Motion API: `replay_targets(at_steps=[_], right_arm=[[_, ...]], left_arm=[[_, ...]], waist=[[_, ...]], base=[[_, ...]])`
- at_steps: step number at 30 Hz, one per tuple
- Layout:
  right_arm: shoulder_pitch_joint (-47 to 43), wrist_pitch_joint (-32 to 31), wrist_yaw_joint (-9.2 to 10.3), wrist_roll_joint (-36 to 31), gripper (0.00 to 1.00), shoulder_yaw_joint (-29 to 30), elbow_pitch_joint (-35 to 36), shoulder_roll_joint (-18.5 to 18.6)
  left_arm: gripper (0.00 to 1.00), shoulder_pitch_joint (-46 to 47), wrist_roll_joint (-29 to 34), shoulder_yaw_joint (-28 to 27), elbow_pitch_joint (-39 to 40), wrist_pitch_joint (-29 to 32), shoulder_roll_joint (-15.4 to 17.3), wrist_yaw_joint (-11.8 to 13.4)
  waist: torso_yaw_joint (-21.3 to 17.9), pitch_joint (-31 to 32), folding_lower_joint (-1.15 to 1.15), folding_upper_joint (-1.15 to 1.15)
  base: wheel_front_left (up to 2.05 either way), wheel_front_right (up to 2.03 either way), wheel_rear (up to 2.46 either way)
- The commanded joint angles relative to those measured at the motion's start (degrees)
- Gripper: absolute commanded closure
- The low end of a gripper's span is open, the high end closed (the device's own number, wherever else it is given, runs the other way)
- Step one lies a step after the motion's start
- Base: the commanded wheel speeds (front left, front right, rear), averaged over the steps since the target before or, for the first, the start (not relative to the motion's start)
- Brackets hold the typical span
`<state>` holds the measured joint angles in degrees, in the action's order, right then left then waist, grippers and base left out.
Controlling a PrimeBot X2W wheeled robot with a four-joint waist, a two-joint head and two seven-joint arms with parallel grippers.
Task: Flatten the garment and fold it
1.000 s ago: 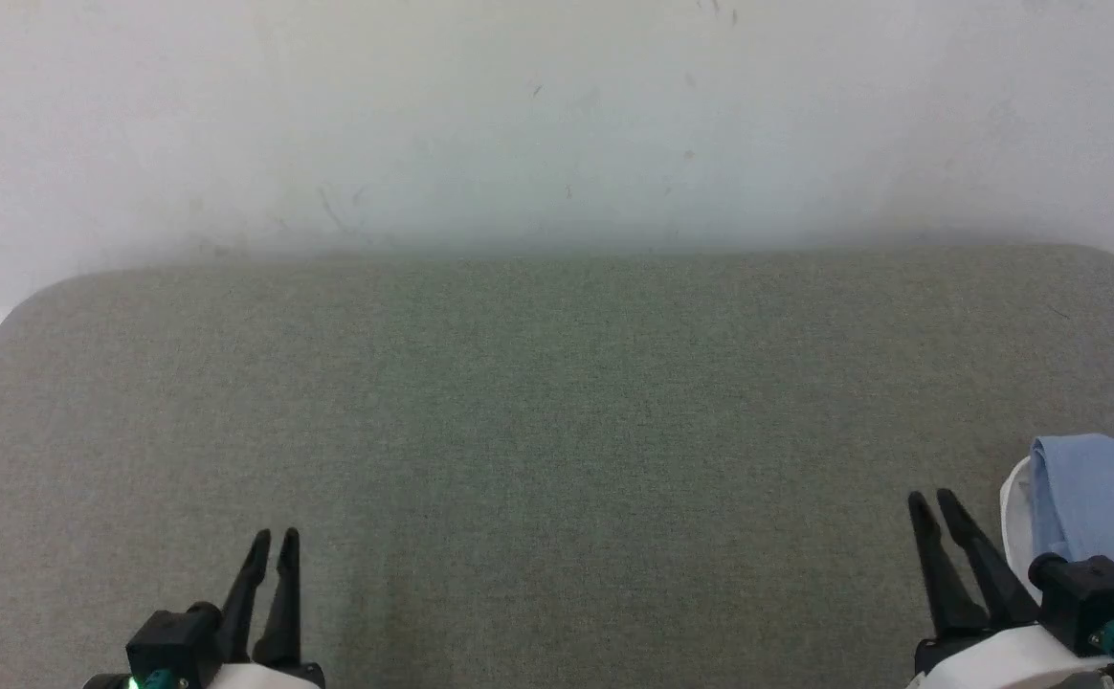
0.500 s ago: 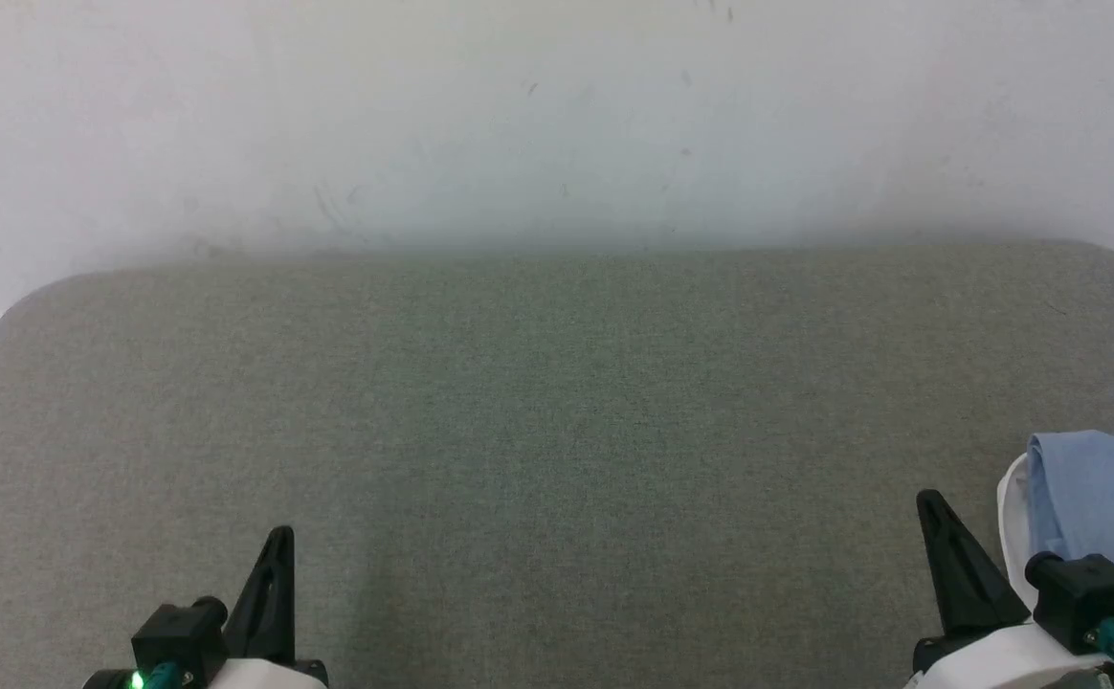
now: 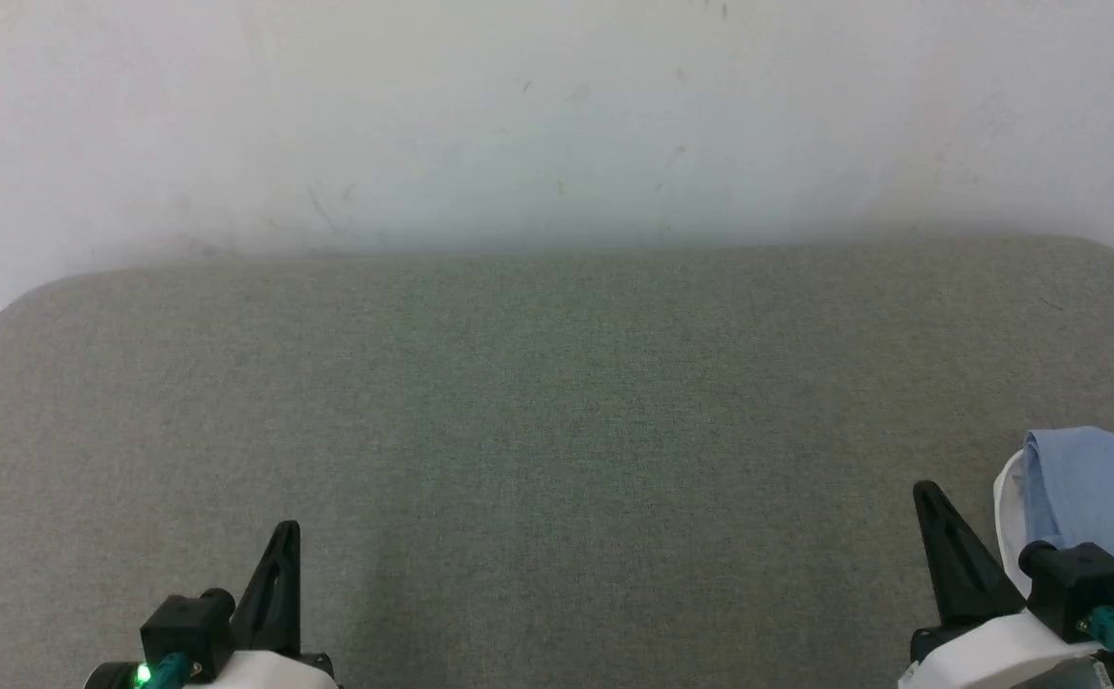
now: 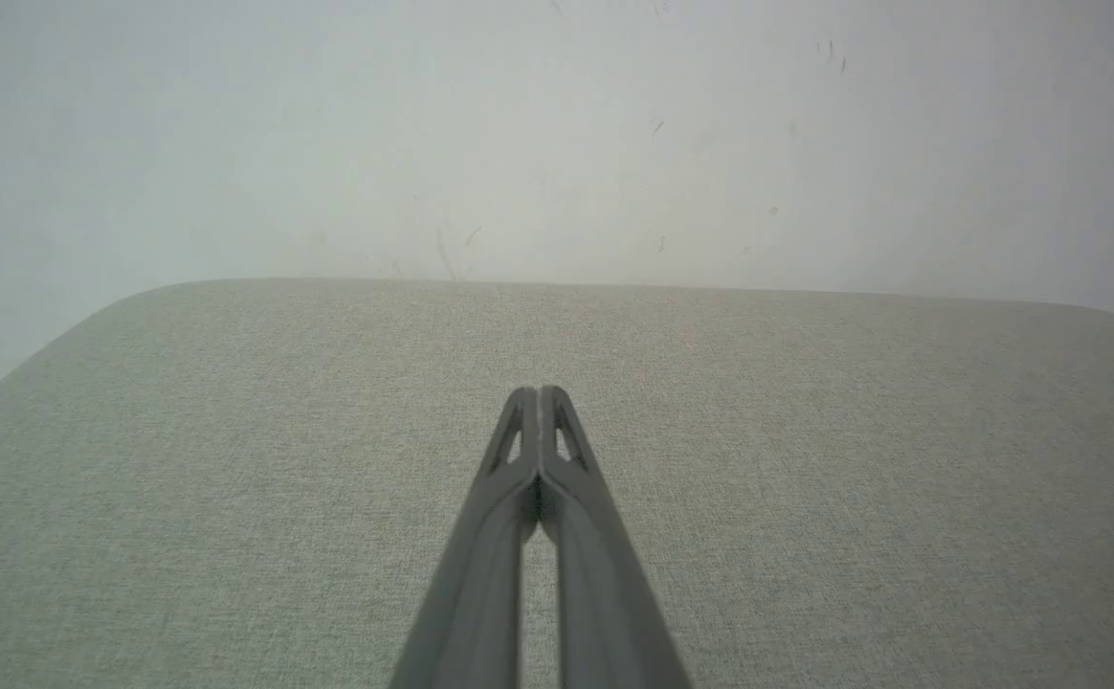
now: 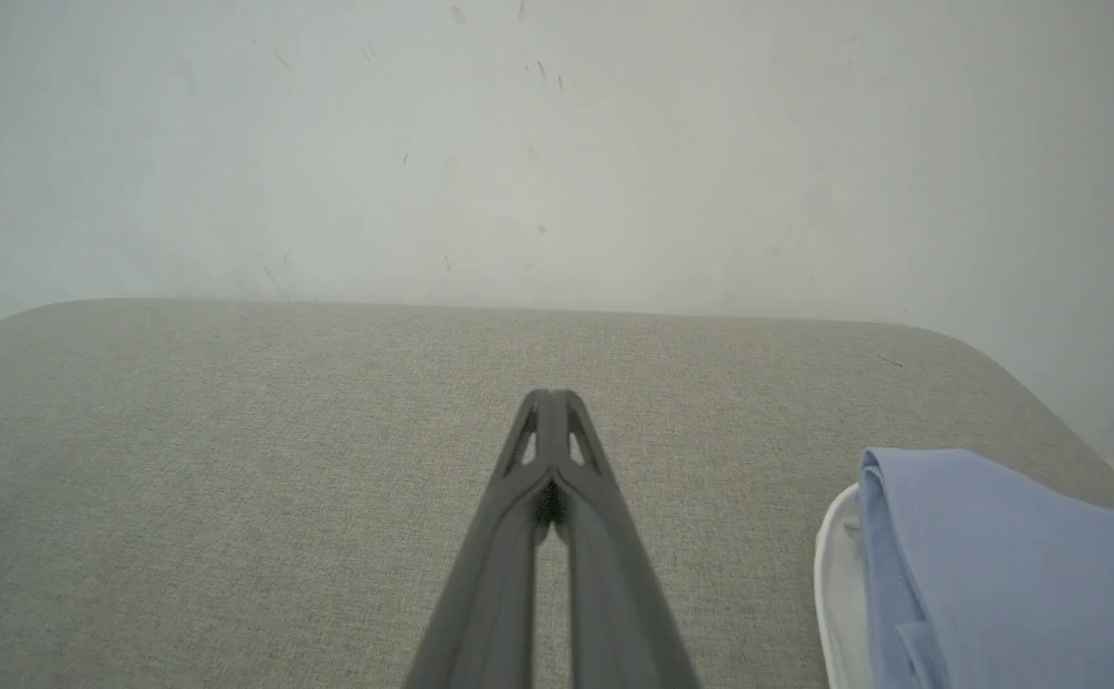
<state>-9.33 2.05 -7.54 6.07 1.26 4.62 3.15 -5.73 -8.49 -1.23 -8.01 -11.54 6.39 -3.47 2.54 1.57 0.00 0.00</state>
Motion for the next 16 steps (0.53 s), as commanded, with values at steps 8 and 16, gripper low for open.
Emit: replay_targets(at_steps=[8,16], right_arm=[[1.7,-0.3,0.02,-0.8,1.00,-0.3,-0.6,-0.1],[2.4,-0.4,0.02,-1.3,1.00,-0.4,-0.9,-0.1]], left_arm=[[1.00,1.4,1.3,0.2,1.1,1.1,-0.5,0.6],[1.00,1.8,2.0,0.3,1.7,2.0,-0.8,0.9]], waist=[[-0.2,-0.1,0.00,0.00],[-0.4,-0.3,0.00,0.00]], base=[[0.00,0.00,0.00],[0.00,0.00,0.00]])
